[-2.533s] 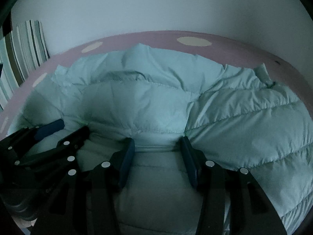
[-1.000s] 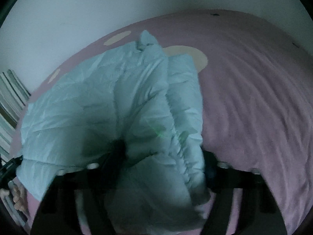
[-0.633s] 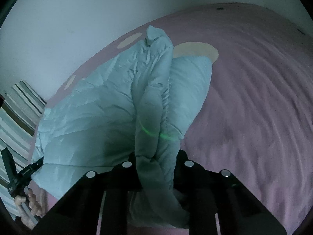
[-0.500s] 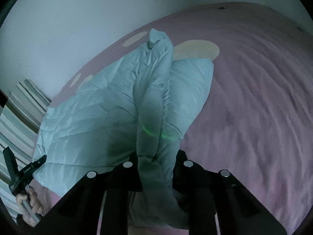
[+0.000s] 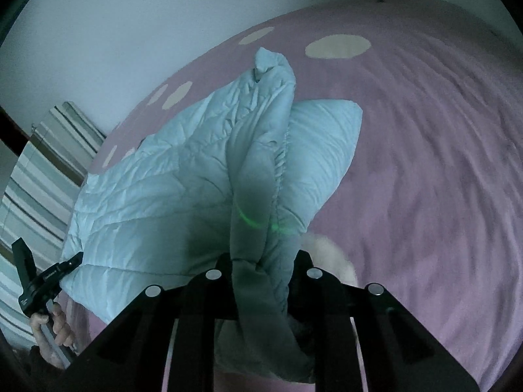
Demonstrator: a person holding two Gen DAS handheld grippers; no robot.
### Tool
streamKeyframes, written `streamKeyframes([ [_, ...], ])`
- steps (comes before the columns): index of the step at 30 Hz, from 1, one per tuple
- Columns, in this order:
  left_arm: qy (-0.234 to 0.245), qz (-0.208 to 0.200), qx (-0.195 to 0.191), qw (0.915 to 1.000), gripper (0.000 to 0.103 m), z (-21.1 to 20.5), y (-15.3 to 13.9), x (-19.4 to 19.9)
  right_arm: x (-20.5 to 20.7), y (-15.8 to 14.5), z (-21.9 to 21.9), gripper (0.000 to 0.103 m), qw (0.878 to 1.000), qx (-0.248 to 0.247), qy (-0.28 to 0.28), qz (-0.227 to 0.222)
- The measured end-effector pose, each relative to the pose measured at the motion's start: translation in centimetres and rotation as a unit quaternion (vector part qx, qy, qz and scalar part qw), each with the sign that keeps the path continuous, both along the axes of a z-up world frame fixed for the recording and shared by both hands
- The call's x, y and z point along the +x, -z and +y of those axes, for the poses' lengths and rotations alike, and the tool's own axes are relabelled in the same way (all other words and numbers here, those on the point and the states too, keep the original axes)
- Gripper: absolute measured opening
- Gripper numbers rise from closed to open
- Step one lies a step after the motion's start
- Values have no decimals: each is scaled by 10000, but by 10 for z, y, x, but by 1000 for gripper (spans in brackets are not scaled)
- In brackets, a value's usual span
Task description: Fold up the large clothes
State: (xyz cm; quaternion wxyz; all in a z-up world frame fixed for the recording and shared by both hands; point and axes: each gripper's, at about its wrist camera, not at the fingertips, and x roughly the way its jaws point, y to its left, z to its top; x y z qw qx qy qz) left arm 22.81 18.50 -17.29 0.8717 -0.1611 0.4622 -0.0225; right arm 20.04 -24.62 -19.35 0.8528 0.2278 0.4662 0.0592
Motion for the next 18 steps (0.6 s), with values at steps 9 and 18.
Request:
streamKeyframes([
  [9,-49,111,-119,9999,12,19,3,-30,-20,1,23,18,9999,-22,-136,69],
  [18,-166,171,-81,9997,45,25,8,-28,-34,-7,30,36,9993,-359,36,5],
])
